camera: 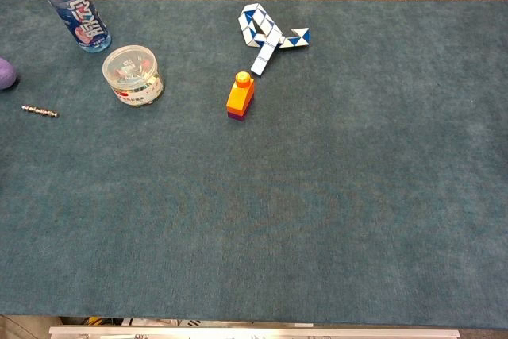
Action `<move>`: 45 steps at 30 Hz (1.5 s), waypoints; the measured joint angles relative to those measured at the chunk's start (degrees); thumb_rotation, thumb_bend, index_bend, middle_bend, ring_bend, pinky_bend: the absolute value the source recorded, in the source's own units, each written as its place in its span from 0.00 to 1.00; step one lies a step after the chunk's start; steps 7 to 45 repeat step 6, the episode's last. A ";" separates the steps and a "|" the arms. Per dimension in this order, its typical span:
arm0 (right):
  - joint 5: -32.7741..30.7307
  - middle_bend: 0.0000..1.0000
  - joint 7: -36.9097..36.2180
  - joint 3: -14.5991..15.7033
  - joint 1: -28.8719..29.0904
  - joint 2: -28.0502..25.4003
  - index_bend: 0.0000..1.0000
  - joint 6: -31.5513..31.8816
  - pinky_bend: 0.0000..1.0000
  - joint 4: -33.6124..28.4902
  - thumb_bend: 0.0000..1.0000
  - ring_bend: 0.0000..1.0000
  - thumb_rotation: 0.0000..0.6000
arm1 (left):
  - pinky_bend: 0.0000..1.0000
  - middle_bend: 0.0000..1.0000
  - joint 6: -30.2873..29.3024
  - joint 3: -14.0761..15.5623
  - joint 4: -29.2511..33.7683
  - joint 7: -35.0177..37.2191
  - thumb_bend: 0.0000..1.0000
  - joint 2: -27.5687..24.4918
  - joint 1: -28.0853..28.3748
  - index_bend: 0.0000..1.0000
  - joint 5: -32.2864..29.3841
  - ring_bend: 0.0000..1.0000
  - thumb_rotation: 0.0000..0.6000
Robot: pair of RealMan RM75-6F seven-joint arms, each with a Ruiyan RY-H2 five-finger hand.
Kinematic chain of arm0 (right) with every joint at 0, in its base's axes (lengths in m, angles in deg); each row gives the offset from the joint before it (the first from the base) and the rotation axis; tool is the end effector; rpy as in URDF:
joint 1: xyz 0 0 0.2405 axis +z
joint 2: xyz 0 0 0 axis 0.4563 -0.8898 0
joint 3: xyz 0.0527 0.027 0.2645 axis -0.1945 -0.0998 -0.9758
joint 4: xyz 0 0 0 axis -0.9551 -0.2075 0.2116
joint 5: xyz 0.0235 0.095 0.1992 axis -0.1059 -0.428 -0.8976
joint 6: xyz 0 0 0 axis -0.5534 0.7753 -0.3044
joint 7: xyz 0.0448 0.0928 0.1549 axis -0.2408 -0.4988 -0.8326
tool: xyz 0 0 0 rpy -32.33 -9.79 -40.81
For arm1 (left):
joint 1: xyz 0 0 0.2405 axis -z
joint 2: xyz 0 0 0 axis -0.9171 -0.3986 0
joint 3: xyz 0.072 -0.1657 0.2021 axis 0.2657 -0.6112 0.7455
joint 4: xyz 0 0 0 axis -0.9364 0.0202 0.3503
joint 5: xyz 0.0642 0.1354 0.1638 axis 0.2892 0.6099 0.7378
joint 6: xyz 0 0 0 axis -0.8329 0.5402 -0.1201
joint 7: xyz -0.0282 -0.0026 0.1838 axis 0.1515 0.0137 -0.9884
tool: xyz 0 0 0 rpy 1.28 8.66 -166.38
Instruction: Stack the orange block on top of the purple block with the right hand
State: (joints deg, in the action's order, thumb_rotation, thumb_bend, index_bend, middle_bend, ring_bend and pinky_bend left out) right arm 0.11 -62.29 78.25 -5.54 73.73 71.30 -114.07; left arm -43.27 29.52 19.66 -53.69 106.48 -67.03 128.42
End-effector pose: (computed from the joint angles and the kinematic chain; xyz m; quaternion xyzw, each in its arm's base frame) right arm -0.3098 -0.2975 0.1593 0.6523 -0.3230 0.3098 0.6117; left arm -0.3296 0.1909 0.1604 -0.5860 -0.3530 -0.3514 0.6392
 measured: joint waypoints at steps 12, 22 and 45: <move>3.57 0.49 -2.10 -0.27 -3.71 -0.40 0.32 4.16 0.60 0.18 0.12 0.52 1.00 | 0.25 0.25 -0.35 0.35 0.94 -0.53 0.16 -0.10 -0.10 0.24 0.64 0.23 1.00; 3.57 0.49 -2.10 -0.27 -3.71 -0.40 0.32 4.16 0.60 0.18 0.12 0.52 1.00 | 0.25 0.25 -0.35 0.35 0.94 -0.53 0.16 -0.10 -0.10 0.24 0.64 0.23 1.00; 3.57 0.49 -2.10 -0.27 -3.71 -0.40 0.32 4.16 0.60 0.18 0.12 0.52 1.00 | 0.25 0.25 -0.35 0.35 0.94 -0.53 0.16 -0.10 -0.10 0.24 0.64 0.23 1.00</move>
